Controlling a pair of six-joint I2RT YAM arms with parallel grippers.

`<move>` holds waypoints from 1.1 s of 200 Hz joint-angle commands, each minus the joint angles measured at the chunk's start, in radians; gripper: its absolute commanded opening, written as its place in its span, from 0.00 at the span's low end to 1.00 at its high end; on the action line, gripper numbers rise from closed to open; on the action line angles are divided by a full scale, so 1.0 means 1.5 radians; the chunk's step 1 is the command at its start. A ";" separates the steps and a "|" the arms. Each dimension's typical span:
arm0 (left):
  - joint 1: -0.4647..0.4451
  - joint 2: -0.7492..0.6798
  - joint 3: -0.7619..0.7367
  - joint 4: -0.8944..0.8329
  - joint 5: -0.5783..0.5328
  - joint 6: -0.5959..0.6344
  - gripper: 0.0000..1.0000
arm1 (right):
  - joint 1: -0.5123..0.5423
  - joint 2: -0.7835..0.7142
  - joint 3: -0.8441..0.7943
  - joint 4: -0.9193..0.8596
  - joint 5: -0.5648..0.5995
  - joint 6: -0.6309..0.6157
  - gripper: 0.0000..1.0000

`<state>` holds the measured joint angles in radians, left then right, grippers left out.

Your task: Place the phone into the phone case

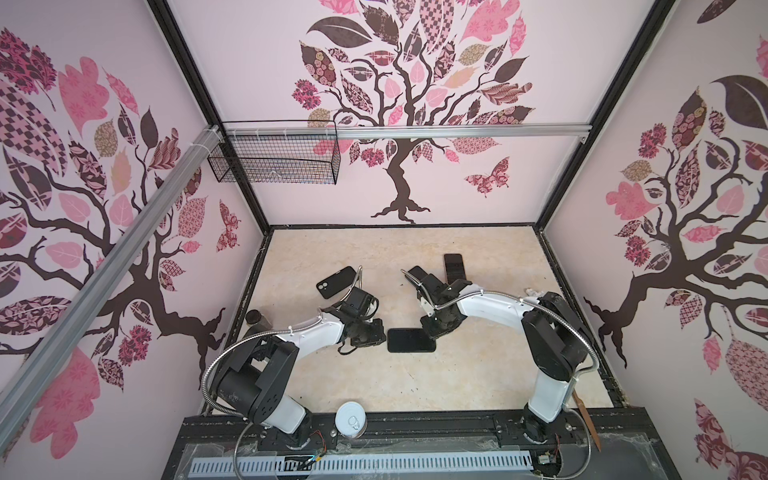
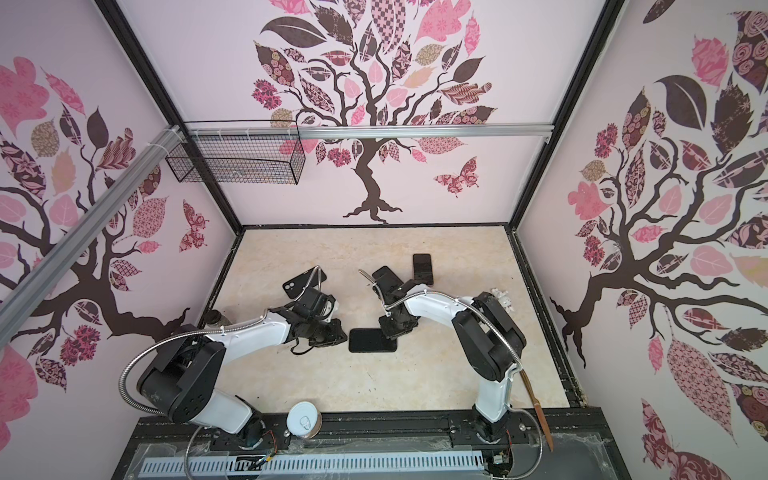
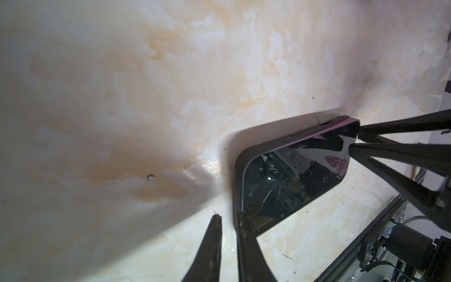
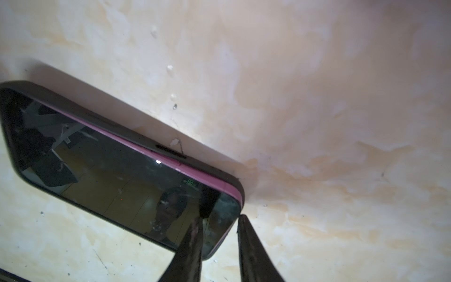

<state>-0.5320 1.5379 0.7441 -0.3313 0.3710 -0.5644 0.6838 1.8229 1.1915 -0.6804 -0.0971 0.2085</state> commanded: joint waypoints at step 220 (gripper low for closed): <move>0.001 0.082 0.048 0.061 0.065 0.010 0.16 | -0.070 -0.038 -0.108 0.136 -0.143 -0.011 0.15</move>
<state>-0.5297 1.6337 0.7696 -0.2779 0.4648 -0.5526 0.5758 1.7638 1.0458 -0.4965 -0.2947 0.2024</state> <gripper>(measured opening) 0.165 0.156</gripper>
